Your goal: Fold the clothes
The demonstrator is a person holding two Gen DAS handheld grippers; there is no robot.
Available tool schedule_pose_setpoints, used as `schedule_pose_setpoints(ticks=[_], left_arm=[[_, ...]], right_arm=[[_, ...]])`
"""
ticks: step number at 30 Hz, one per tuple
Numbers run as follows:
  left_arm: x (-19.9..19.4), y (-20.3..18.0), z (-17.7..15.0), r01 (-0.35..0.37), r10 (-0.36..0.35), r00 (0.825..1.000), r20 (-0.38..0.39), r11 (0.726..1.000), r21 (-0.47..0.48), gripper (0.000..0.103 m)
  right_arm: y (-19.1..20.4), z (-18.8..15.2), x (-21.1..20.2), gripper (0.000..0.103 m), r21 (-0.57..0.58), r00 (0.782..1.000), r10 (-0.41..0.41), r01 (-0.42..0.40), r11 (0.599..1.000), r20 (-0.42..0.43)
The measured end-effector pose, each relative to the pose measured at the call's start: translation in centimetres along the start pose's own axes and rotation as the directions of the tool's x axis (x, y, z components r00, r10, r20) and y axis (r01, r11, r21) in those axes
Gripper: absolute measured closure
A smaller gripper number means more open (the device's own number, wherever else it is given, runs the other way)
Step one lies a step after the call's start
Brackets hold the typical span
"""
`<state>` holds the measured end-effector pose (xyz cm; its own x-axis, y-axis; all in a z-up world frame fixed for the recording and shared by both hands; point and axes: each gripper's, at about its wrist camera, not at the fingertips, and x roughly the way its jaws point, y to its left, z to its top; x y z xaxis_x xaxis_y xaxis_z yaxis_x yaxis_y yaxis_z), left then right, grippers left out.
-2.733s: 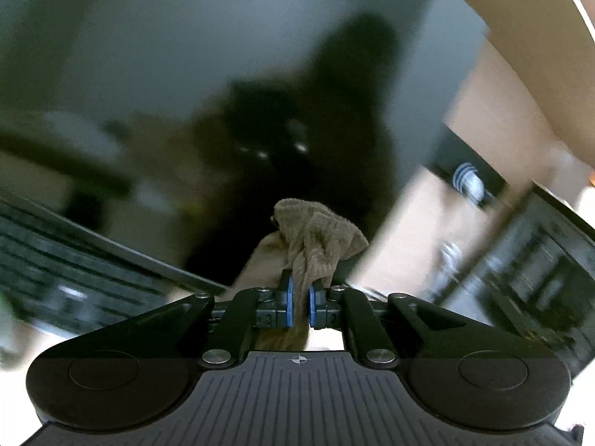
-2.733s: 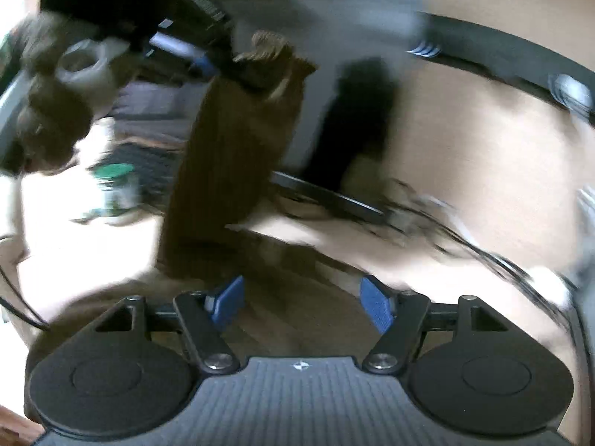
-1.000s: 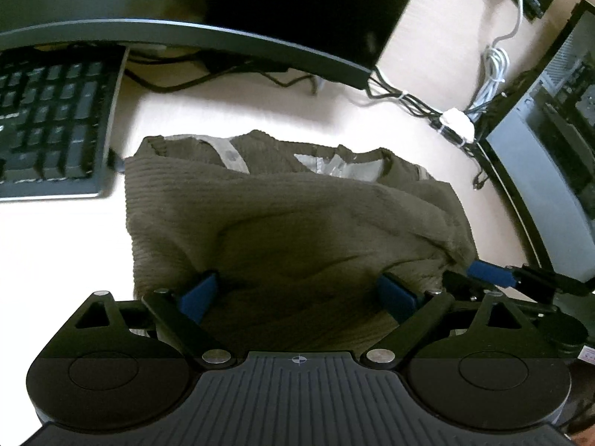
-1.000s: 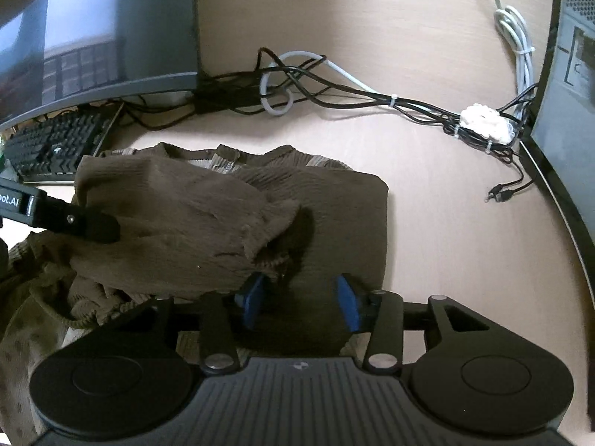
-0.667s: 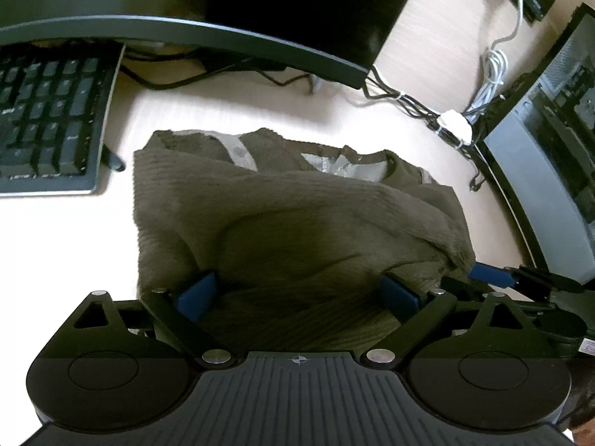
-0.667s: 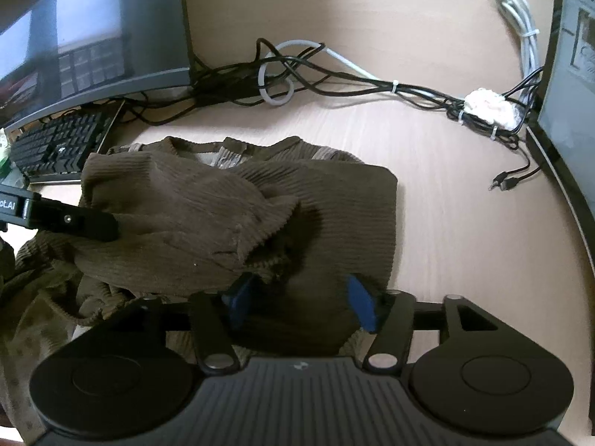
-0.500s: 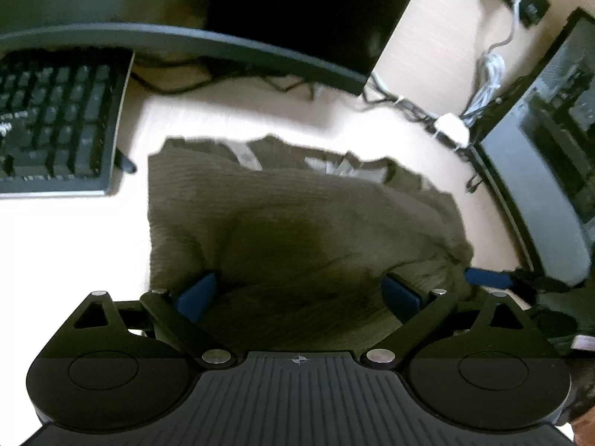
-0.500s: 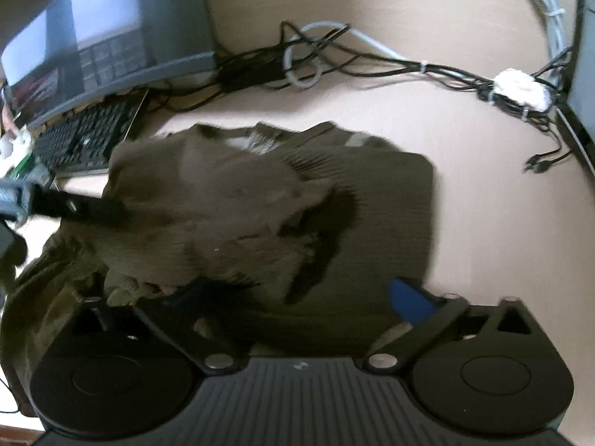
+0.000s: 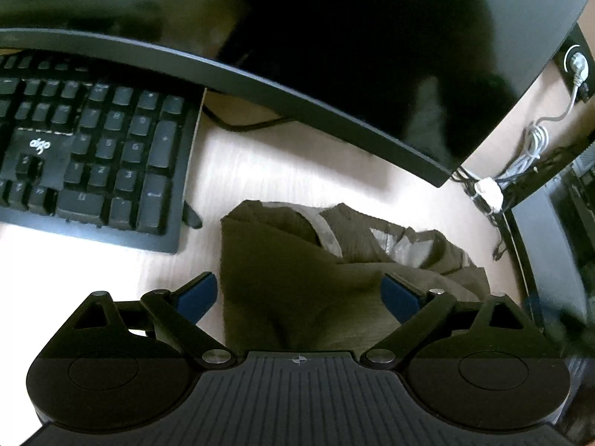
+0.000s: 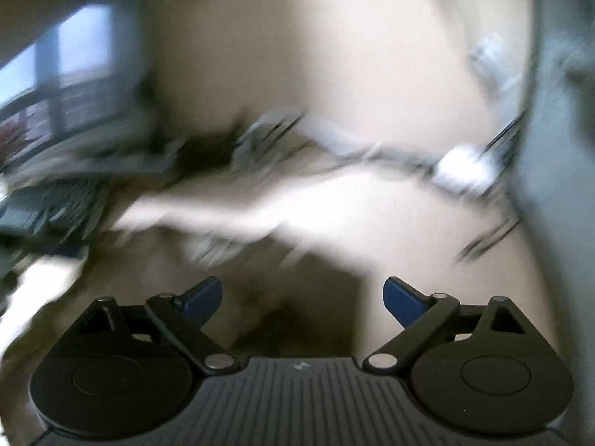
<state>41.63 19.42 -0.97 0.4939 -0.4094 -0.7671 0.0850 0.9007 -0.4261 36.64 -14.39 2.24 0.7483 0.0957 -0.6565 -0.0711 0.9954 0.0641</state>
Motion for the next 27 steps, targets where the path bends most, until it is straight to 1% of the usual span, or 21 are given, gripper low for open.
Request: schedule_pose_setpoints(ticks=[1,2,4,9,12,13,14,15,16,17,19,20,21,22,24,25,27], left_arm=[[0.3,0.1,0.2,0.000,0.000,1.000,-0.011,1.000,-0.006,0.019],[0.6,0.2,0.2,-0.003,0.003,1.000,-0.022,1.000,-0.019,0.020],[1.2,0.3,0.3,-0.008,0.006,0.999,-0.032,0.999,-0.047,0.020],[2.0,0.1,0.4,-0.021,0.018,0.999,-0.044,0.998,-0.061,0.018],[2.3,-0.2,0.5,-0.025,0.023,0.999,-0.042,0.998,-0.063,0.016],[2.4,-0.4,0.5,-0.026,0.023,0.999,-0.040,0.998,-0.062,0.017],[2.5,-0.5,0.5,-0.027,0.025,0.999,-0.037,0.998,-0.060,0.017],[2.6,-0.6,0.5,-0.030,0.028,0.999,-0.033,0.998,-0.057,0.020],[2.6,-0.6,0.5,-0.036,0.034,0.999,-0.028,0.998,-0.051,0.028],[2.6,-0.7,0.5,-0.042,0.041,0.999,-0.024,0.998,-0.045,0.032],[2.6,-0.6,0.5,-0.048,0.048,0.999,-0.018,0.998,-0.040,0.047],[2.7,-0.7,0.5,-0.049,0.048,0.999,-0.014,0.998,-0.041,0.052],[2.7,-0.7,0.5,-0.049,0.048,0.999,-0.011,0.998,-0.038,0.063],[2.7,-0.7,0.6,-0.047,0.047,0.999,-0.008,0.998,-0.032,0.077],[1.7,-0.9,0.6,-0.028,0.028,0.999,0.016,1.000,-0.005,0.087],[0.8,-1.2,0.6,-0.013,0.012,0.999,0.036,1.000,0.019,0.089],[-2.6,-2.3,-0.2,0.026,-0.037,0.995,0.094,0.993,0.117,0.090]], right_arm=[[-0.6,0.4,1.1,0.033,0.020,1.000,0.002,-0.001,1.000,-0.026],[-1.3,0.6,2.4,0.043,0.044,0.998,0.010,-0.007,0.999,-0.058],[-2.4,0.9,5.0,0.044,0.098,0.992,0.030,-0.019,0.995,-0.121],[-2.7,0.4,8.1,0.044,0.198,0.982,0.085,-0.051,0.979,-0.167],[-1.6,0.2,8.5,0.044,0.180,0.979,0.099,-0.067,0.981,-0.177],[-1.1,0.1,8.5,0.047,0.165,0.978,0.101,-0.071,0.984,-0.181],[-0.7,0.2,8.6,0.055,0.151,0.978,0.099,-0.072,0.986,-0.184],[-0.4,0.3,8.7,0.060,0.137,0.978,0.097,-0.072,0.988,-0.187],[0.0,0.3,8.7,0.073,0.124,0.977,0.097,-0.074,0.989,-0.189],[0.2,0.3,8.8,0.083,0.115,0.977,0.097,-0.075,0.991,-0.192],[0.5,0.4,8.7,0.087,0.104,0.976,0.096,-0.076,0.992,-0.194],[0.6,0.4,8.6,0.088,0.101,0.976,0.095,-0.077,0.992,-0.195],[0.7,0.6,8.3,0.089,0.098,0.977,0.095,-0.077,0.992,-0.189],[0.7,0.8,8.0,0.090,0.096,0.979,0.095,-0.078,0.992,-0.181],[0.8,1.6,6.0,0.091,0.086,0.985,0.105,-0.094,0.992,-0.136],[0.8,2.1,4.3,0.091,0.078,0.987,0.123,-0.115,0.990,-0.106],[0.9,2.7,-0.2,0.091,0.044,0.985,0.170,-0.168,0.985,-0.045]])
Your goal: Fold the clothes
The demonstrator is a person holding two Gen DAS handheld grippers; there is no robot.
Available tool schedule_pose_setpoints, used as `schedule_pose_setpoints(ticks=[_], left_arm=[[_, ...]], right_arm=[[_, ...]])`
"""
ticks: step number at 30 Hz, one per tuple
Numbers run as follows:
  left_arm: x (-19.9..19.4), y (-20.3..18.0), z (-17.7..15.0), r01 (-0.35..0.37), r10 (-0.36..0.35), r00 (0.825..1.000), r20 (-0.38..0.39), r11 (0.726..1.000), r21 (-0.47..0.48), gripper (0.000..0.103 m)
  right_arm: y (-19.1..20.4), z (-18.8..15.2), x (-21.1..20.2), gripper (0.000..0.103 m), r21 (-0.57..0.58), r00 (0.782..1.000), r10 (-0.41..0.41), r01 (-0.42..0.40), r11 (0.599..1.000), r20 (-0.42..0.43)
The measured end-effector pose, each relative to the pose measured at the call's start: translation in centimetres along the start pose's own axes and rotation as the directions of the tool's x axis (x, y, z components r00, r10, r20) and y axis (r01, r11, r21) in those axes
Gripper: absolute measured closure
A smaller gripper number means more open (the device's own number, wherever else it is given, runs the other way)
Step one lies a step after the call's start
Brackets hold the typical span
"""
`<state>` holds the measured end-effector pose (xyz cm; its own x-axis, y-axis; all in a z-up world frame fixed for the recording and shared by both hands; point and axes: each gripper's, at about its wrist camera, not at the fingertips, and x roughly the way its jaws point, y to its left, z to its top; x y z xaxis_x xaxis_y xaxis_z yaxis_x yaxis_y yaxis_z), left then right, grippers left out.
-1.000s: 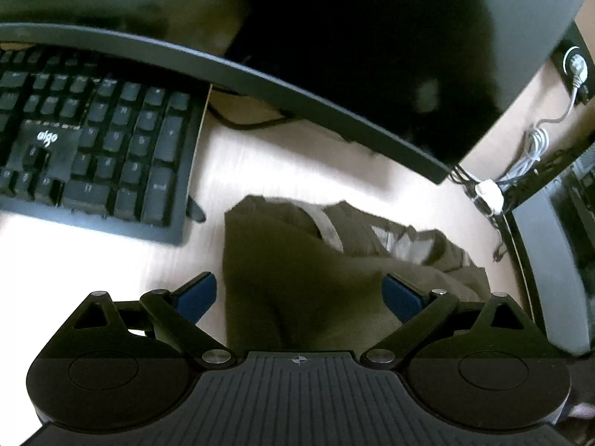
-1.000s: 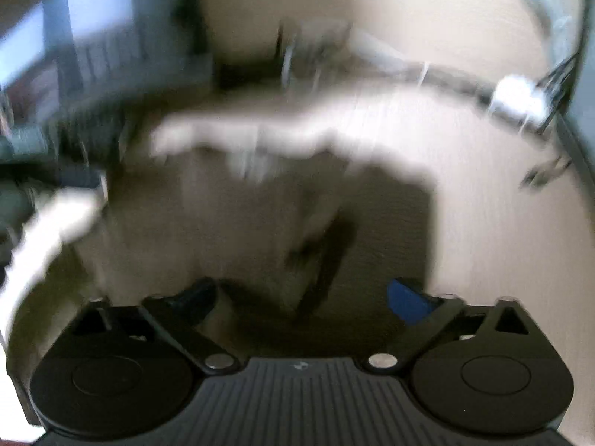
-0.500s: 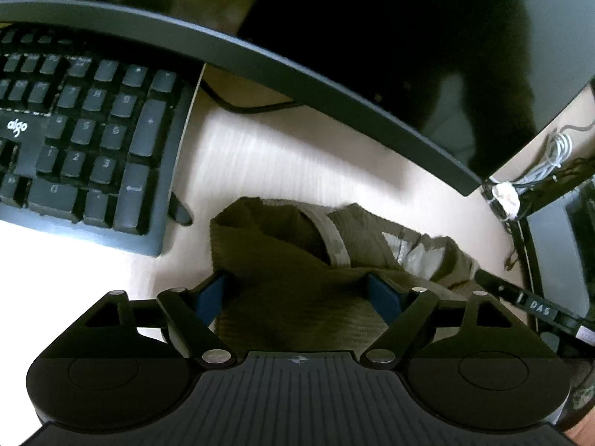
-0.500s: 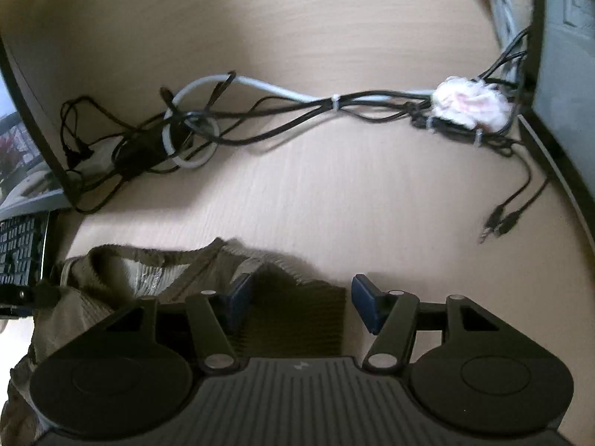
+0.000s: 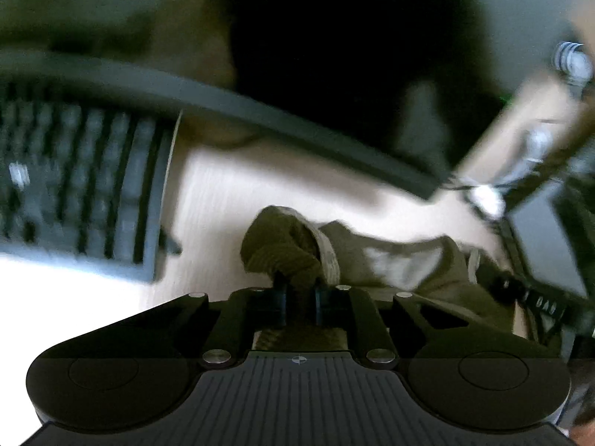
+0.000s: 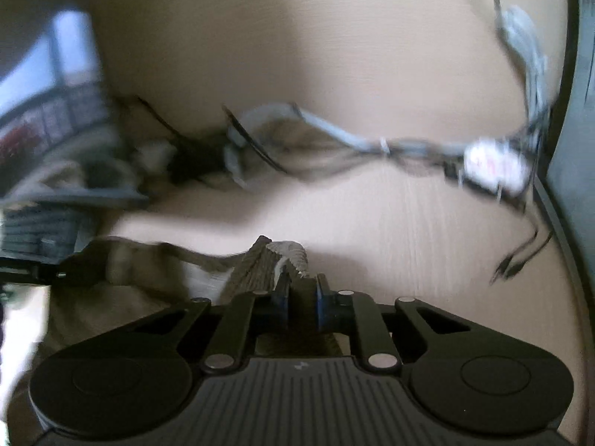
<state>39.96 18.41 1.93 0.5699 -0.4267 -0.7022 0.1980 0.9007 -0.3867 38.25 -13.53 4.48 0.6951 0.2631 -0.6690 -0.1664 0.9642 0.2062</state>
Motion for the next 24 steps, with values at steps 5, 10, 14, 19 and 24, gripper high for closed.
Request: schedule_pose_setpoints(ticks=[5,10,14,19,24], left_arm=[[-9.6,-2.4,-3.8,0.102,-0.122,0.989,0.083,0.972,0.210,0.091],[-12.5,-0.1,-10.7,0.200,-0.191,0.980,-0.060,0.951,0.235,0.077],[-13.6,3.6,-14.1,0.299,-0.268,0.947,-0.180,0.938,0.175,0.053],[-15.2,7.6,-13.5,0.454,-0.455,0.877,-0.155,0.890,-0.044,0.008],[-12.6,8.4,-12.5,0.503,-0.552,0.823,-0.131,0.817,-0.281,0.008]], right_arm=[[3.8,-4.2,-10.8,0.091,-0.128,0.998,0.028,-0.021,0.992,0.055],[5.5,-14.3,-12.6,0.092,-0.136,0.985,-0.113,0.095,0.986,-0.131],[4.5,-19.6,-13.5,0.091,-0.038,0.953,-0.206,0.203,0.979,-0.221],[3.0,-19.6,-17.3,0.051,0.127,0.975,-0.176,0.194,0.973,-0.139],[2.0,-17.0,-16.5,0.036,0.281,0.995,-0.095,0.096,0.955,-0.017]])
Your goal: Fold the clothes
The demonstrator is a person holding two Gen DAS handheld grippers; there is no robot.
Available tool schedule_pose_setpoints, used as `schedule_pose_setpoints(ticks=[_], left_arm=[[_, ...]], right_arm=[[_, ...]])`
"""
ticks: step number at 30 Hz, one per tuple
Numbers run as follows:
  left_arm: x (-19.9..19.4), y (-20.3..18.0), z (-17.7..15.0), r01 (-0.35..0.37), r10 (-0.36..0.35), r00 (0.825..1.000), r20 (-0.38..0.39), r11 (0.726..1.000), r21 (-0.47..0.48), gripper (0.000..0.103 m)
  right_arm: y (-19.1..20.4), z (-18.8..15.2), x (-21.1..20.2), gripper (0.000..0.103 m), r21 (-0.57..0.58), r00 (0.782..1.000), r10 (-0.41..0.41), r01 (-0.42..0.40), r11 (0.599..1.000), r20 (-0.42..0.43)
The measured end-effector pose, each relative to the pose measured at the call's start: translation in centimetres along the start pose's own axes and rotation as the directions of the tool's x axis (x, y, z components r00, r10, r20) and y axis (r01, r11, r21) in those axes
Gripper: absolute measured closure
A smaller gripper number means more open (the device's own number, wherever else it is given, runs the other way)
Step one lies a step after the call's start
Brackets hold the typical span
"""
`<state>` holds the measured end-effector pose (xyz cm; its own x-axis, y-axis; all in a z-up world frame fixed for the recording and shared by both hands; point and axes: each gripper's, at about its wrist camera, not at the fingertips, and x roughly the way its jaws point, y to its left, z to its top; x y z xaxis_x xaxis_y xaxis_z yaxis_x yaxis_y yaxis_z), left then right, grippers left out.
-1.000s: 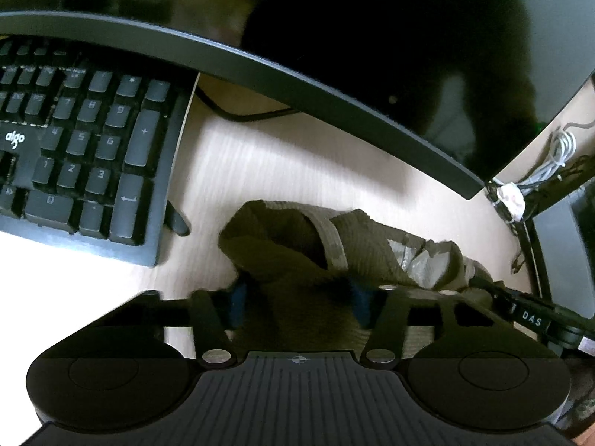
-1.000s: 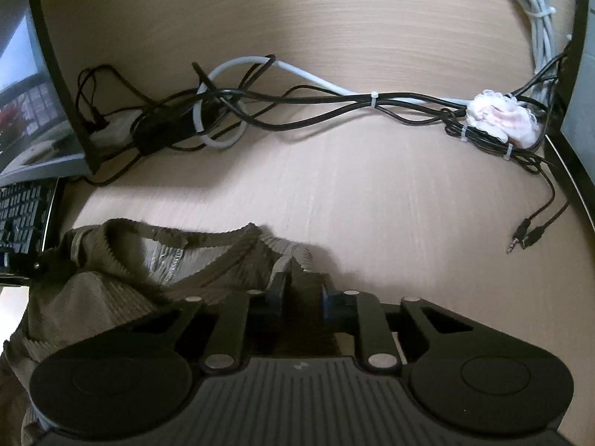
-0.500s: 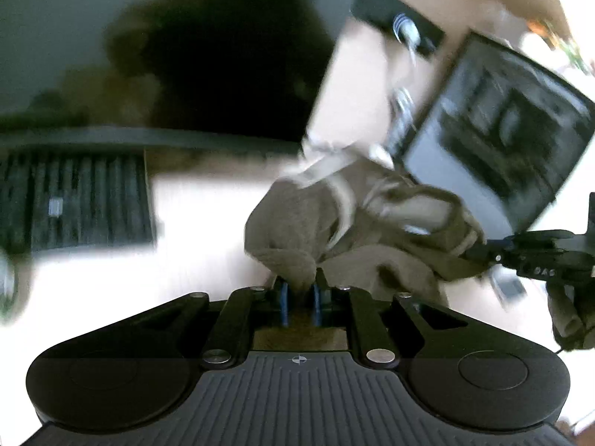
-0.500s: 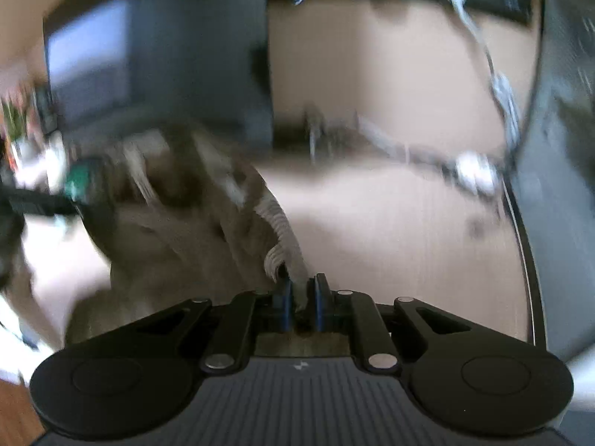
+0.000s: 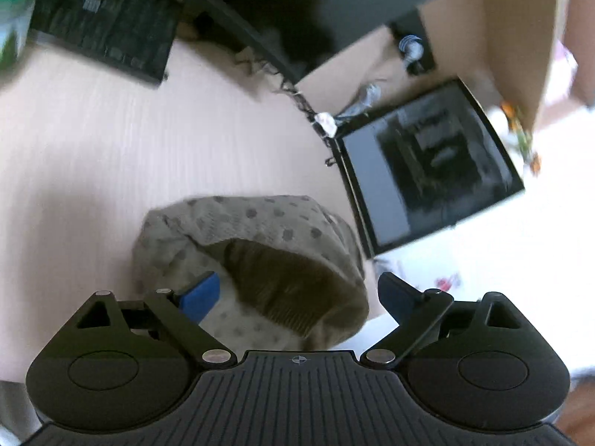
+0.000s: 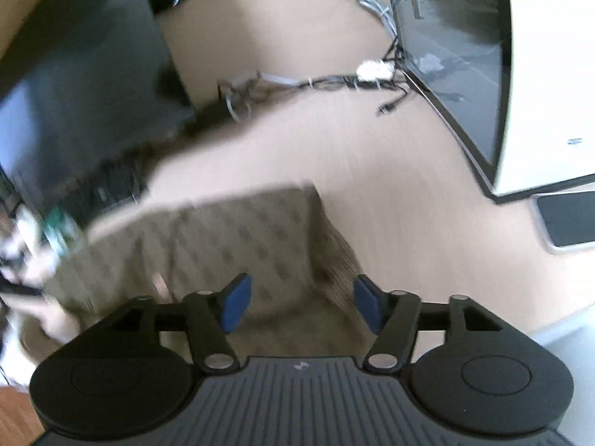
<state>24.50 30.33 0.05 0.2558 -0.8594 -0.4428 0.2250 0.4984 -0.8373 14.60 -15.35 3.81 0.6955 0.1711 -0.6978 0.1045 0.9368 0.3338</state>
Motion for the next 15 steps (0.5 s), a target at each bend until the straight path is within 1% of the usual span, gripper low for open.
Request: schedule_pose_setpoints(ticks=[2,4,5,6,7,9,11,13,14,15], left_arm=[[2.3,0.5,0.1,0.022,-0.025,0.999,-0.033,0.997,-0.074,0.008],[4.9,0.9,0.3,0.030,-0.037,0.998,-0.054,0.992,-0.119,0.007],[6.2,1.0,0.6,0.026,-0.035,0.998,-0.060,0.990,-0.136,0.007],[7.4,1.1,1.1,0.008,-0.017,0.998,-0.061,0.990,-0.141,0.007],[8.0,0.9,2.0,-0.015,0.010,0.999,-0.041,0.991,-0.129,0.007],[8.4,-0.2,4.4,-0.059,0.063,0.997,0.039,0.994,-0.090,0.008],[8.2,-1.2,6.8,-0.103,0.109,0.985,0.132,0.993,-0.054,0.008],[6.3,-2.3,8.6,-0.151,0.150,0.957,0.248,0.988,-0.016,0.008],[5.3,-2.7,9.0,-0.189,0.179,0.941,0.287,0.982,0.007,0.008],[4.3,-2.9,9.3,-0.219,0.202,0.930,0.308,0.976,0.019,0.008]], right_arm=[[0.3,1.3,2.0,0.036,0.000,1.000,0.006,-0.006,1.000,0.010],[0.8,2.0,4.8,0.036,-0.018,1.000,0.000,-0.001,1.000,-0.013],[0.9,2.3,6.1,0.036,-0.029,0.999,-0.003,0.002,1.000,-0.034],[1.0,2.6,7.5,0.036,-0.040,0.998,-0.006,0.004,0.999,-0.056],[1.0,2.8,8.8,0.036,-0.051,0.997,-0.010,0.006,0.999,-0.078],[1.5,3.5,10.4,0.036,-0.080,0.995,-0.013,0.005,0.997,-0.098],[2.3,4.2,10.7,0.036,-0.139,0.995,0.002,-0.016,0.990,-0.100],[2.9,4.6,10.4,0.036,-0.215,0.996,-0.001,-0.019,0.976,-0.093],[3.1,4.8,10.1,0.036,-0.248,0.996,-0.006,-0.016,0.969,-0.088],[3.0,5.0,9.8,0.036,-0.255,0.996,-0.010,-0.013,0.967,-0.088]])
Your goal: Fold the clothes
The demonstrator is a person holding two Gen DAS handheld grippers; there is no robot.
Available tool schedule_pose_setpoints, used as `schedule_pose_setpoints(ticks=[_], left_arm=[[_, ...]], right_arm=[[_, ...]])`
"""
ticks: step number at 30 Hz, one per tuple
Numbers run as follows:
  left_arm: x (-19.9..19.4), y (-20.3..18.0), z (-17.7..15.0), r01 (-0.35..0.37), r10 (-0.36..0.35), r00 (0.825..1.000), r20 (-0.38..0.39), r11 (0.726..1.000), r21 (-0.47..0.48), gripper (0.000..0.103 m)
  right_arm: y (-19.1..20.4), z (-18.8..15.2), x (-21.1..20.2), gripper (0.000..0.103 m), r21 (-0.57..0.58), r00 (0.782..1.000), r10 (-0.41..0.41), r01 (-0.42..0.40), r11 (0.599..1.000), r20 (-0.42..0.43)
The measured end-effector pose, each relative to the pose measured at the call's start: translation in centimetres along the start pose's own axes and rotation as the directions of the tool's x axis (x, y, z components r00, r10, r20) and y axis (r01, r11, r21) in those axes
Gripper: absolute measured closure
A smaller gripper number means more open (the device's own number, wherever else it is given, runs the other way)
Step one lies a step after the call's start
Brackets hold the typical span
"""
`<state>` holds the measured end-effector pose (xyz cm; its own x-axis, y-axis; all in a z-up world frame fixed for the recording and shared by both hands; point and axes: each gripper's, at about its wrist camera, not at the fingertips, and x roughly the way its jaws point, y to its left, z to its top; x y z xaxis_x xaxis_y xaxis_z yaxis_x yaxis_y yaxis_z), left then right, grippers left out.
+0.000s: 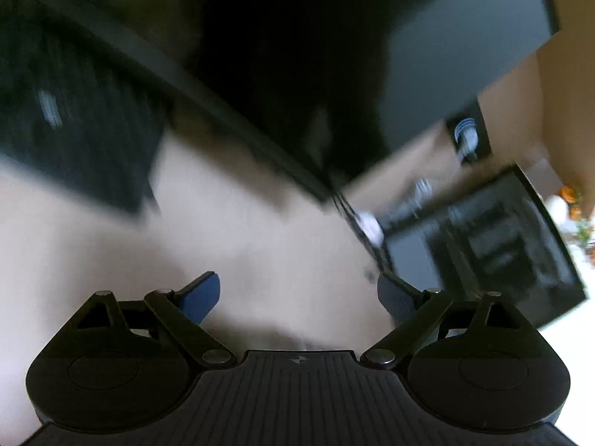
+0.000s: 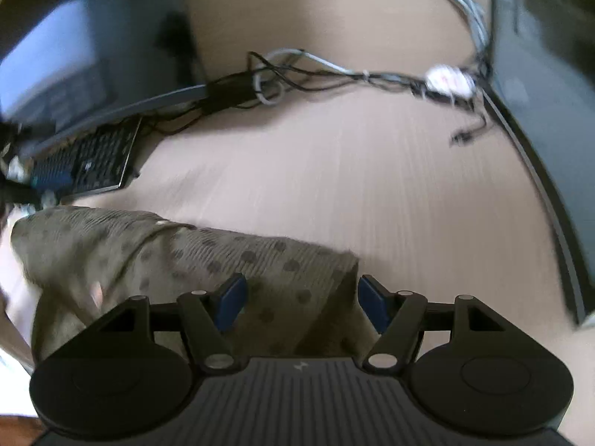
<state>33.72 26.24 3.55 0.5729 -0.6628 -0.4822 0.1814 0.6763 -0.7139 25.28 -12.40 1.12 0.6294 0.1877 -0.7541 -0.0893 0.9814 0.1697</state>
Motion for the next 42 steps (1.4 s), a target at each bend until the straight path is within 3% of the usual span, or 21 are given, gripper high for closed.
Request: schedule_pose_setpoints(ticks=[4,7,10,13,14,16,20,21,24,27,31,34,35,37,39,42], left_arm=[[-1.5,2.1,-0.8,0.011,-0.016,0.996,-0.087,0.998,-0.061,0.006],[-0.6,3.4,-3.4,0.059,-0.091,0.973,-0.214,0.987,-0.150,0.005],[1.8,3.9,-5.0,0.054,-0.110,0.949,-0.295,0.980,-0.192,0.005],[4.5,4.1,-5.4,0.025,-0.097,0.934,-0.344,0.978,-0.208,0.006],[5.5,3.9,-4.9,0.026,-0.095,0.935,-0.341,0.979,-0.203,0.009],[7.2,3.3,-3.6,0.004,-0.062,0.940,-0.336,0.985,-0.171,0.034],[9.5,1.8,-0.3,-0.041,0.005,0.952,-0.305,0.993,-0.114,0.055],[9.5,1.1,0.7,-0.030,0.000,0.961,-0.278,0.994,-0.103,0.061],[7.8,-1.2,2.6,0.055,-0.064,0.980,-0.187,0.997,-0.052,0.063],[5.7,-2.5,2.8,0.109,-0.107,0.985,-0.138,0.994,0.005,0.061],[4.8,-0.9,-0.8,0.029,-0.015,0.973,-0.231,0.998,0.054,0.059],[3.8,0.7,-4.1,-0.023,0.045,0.952,-0.303,0.997,0.075,0.054],[3.3,1.3,-4.9,-0.024,0.044,0.948,-0.315,0.997,0.067,0.052],[2.1,1.9,-5.5,0.009,-0.001,0.956,-0.293,1.000,0.027,0.032],[1.8,2.1,-5.5,0.027,-0.027,0.965,-0.262,1.000,-0.002,0.018],[2.6,1.8,-5.5,0.019,-0.017,0.967,-0.253,1.000,0.007,0.015]], right_arm=[[-2.0,-0.1,-1.7,0.036,0.133,0.998,0.060,-0.057,0.989,-0.019],[-3.0,-0.6,-1.7,0.036,0.244,0.993,0.108,-0.092,0.965,-0.054],[-2.2,-1.0,0.0,0.038,0.234,0.989,0.116,-0.093,0.968,-0.087],[-1.0,-1.0,1.5,0.066,0.179,0.988,0.124,-0.106,0.978,-0.096],[-0.7,-0.6,2.0,0.075,0.154,0.990,0.115,-0.101,0.983,-0.086],[-0.7,0.7,3.4,0.090,0.147,0.992,0.110,-0.100,0.984,-0.067],[-1.2,5.5,4.8,0.093,0.110,0.998,0.058,-0.059,0.992,0.020],[-1.1,6.7,4.2,0.093,0.092,0.997,0.056,-0.062,0.994,0.061],[-0.8,9.4,1.3,0.093,0.029,0.983,0.070,-0.076,0.997,0.170],[-1.3,8.7,-0.3,0.093,0.017,0.984,0.066,-0.069,0.997,0.163],[-2.5,4.0,0.6,0.091,0.044,0.999,0.031,-0.032,0.999,0.024],[-3.8,1.3,0.7,0.077,0.132,0.999,0.032,-0.028,0.991,-0.028],[-4.0,0.8,0.6,0.066,0.153,0.999,0.046,-0.042,0.987,-0.022],[-4.2,-0.2,0.4,0.048,0.187,0.997,0.075,-0.073,0.980,-0.006],[-3.3,-0.5,1.2,0.045,0.155,0.998,0.070,-0.070,0.985,0.000],[-2.1,-0.8,2.7,0.045,0.106,0.998,0.056,-0.057,0.993,0.008]])
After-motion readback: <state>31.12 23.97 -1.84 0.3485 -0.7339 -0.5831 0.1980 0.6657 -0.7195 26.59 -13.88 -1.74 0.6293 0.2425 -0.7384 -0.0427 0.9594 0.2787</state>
